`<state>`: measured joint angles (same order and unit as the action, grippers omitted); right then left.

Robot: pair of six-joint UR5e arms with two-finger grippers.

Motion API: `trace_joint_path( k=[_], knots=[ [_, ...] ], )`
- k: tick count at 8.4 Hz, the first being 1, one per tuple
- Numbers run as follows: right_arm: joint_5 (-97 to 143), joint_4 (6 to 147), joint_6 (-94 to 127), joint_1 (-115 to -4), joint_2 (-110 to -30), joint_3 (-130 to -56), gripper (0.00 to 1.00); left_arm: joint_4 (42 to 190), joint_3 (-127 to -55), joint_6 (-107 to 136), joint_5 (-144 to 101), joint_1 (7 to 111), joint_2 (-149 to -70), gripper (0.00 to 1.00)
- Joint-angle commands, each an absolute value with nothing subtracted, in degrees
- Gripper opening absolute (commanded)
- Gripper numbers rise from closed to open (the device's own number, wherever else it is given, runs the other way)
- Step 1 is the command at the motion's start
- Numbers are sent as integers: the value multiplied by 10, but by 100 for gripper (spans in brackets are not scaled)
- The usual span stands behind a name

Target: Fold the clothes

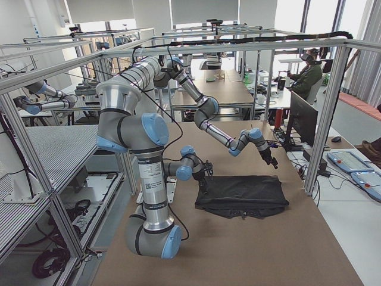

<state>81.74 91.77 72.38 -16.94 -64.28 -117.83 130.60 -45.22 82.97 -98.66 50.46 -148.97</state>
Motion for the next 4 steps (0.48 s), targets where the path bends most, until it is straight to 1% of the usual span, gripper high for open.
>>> trace_joint_path(
  k=[1, 2, 4],
  knots=[
    [768, 946, 580, -145, -586, -1092, 74, 1307, -525, 828, -977, 504, -1427, 93],
    [764, 946, 563, -131, -578, -1074, 70, 1307, -527, 829, -976, 504, -1424, 93],
    [764, 946, 543, -129, -578, -1061, 66, 1307, -527, 831, -976, 504, -1423, 93]
  ],
)
